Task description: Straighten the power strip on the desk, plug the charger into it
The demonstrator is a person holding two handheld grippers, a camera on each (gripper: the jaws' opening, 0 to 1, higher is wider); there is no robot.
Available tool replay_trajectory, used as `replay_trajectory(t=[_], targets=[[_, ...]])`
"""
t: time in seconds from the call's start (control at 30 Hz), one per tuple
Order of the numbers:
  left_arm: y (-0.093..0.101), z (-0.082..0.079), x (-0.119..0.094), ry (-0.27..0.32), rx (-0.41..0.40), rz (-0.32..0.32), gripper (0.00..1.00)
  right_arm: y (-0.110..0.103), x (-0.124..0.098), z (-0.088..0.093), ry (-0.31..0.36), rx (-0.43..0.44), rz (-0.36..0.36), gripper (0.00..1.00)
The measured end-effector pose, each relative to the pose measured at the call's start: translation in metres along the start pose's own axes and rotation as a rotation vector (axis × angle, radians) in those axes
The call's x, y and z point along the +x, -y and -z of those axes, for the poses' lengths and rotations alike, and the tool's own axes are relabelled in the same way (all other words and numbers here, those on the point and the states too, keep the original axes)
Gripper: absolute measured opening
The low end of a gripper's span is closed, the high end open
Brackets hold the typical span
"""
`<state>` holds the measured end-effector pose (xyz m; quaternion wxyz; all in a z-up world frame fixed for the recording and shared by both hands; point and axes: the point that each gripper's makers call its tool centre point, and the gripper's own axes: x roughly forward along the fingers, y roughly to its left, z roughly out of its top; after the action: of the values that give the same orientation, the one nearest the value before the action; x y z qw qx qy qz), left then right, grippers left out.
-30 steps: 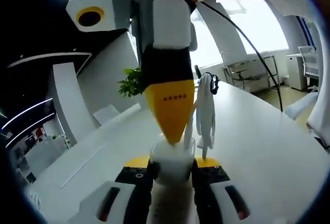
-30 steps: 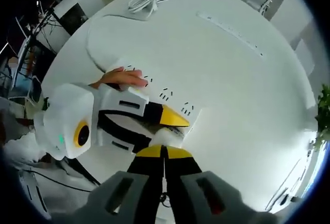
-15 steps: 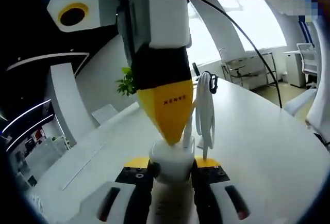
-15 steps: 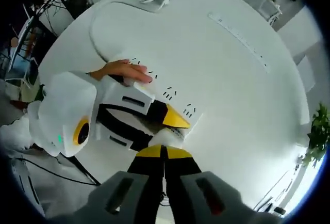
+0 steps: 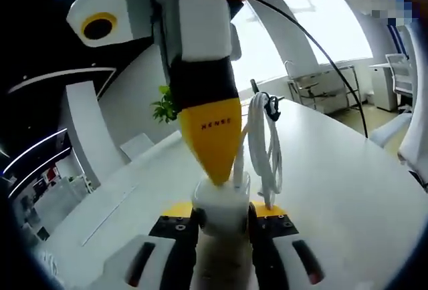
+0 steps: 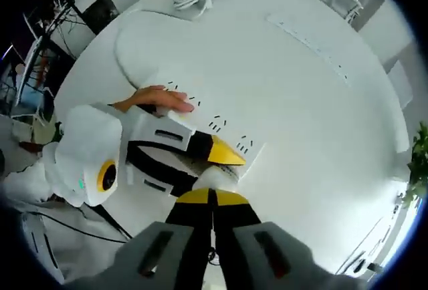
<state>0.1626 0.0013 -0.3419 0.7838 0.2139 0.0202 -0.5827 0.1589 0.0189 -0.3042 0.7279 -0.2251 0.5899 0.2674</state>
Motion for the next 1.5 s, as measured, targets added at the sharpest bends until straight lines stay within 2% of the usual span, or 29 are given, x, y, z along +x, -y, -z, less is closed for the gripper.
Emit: replay_trajectory(t=[0.07, 0.17, 0.27, 0.43, 0.47, 0.5, 0.53, 0.67, 0.7, 0.77, 0.97, 1.13, 1.23, 1.3, 1.33, 1.37, 1.47, 1.5], targets=[[0.001, 0.0, 0.0, 0.002, -0.005, 0.006, 0.32, -0.004, 0.0, 0.003, 0.001, -0.038, 0.013, 0.0], [0.0, 0.001, 0.002, 0.003, -0.058, 0.02, 0.32, -0.003, 0.0, 0.004, 0.011, -0.037, 0.005, 0.0], [0.001, 0.0, 0.001, 0.005, -0.046, 0.021, 0.32, -0.003, -0.002, 0.004, 0.032, -0.031, -0.011, 0.0], [-0.001, 0.0, 0.0, 0.004, -0.066, 0.019, 0.33, -0.004, -0.003, 0.0, 0.063, -0.05, 0.005, 0.01], [0.0, 0.0, 0.0, 0.004, -0.064, 0.02, 0.32, 0.006, -0.002, 0.002, 0.042, -0.086, 0.069, 0.0], [0.0, 0.0, -0.001, 0.005, -0.062, 0.022, 0.32, 0.0, -0.003, -0.002, 0.063, -0.077, 0.047, 0.0], [0.001, -0.001, -0.001, 0.006, -0.063, 0.025, 0.32, 0.002, -0.004, 0.0, 0.048, -0.12, 0.064, 0.0], [0.0, -0.001, -0.002, 0.009, -0.066, 0.022, 0.32, 0.0, -0.003, -0.003, 0.06, -0.126, 0.069, 0.0], [0.0, -0.001, -0.002, 0.009, -0.066, 0.022, 0.32, 0.001, -0.003, -0.004, 0.055, -0.164, 0.086, 0.0], [0.001, -0.002, -0.002, 0.01, -0.05, 0.024, 0.32, -0.004, -0.002, -0.002, 0.049, -0.173, 0.082, 0.0], [0.0, -0.003, -0.001, 0.012, -0.045, 0.016, 0.34, 0.002, -0.003, -0.007, 0.045, -0.209, 0.113, 0.0], [-0.002, -0.002, -0.002, 0.008, -0.065, 0.008, 0.33, 0.002, -0.002, -0.009, 0.03, -0.227, 0.111, 0.0], [-0.003, -0.003, -0.002, 0.013, -0.087, 0.008, 0.33, 0.002, -0.002, -0.008, 0.028, -0.222, 0.103, 0.0], [0.001, -0.004, -0.002, 0.022, -0.087, 0.025, 0.32, -0.003, -0.003, -0.001, 0.042, -0.281, 0.11, 0.0], [0.004, -0.003, -0.001, 0.019, -0.084, 0.038, 0.32, -0.007, -0.002, 0.006, 0.018, -0.282, 0.089, 0.0], [0.004, -0.004, 0.0, 0.024, -0.075, 0.033, 0.32, -0.004, -0.002, 0.003, 0.028, -0.272, 0.097, 0.0], [0.002, -0.006, -0.002, 0.035, -0.088, 0.028, 0.32, 0.001, -0.003, 0.003, 0.021, -0.167, 0.047, 0.0], [0.002, -0.006, -0.002, 0.038, -0.09, 0.03, 0.32, 0.0, -0.003, 0.005, 0.02, -0.201, 0.046, 0.0]])
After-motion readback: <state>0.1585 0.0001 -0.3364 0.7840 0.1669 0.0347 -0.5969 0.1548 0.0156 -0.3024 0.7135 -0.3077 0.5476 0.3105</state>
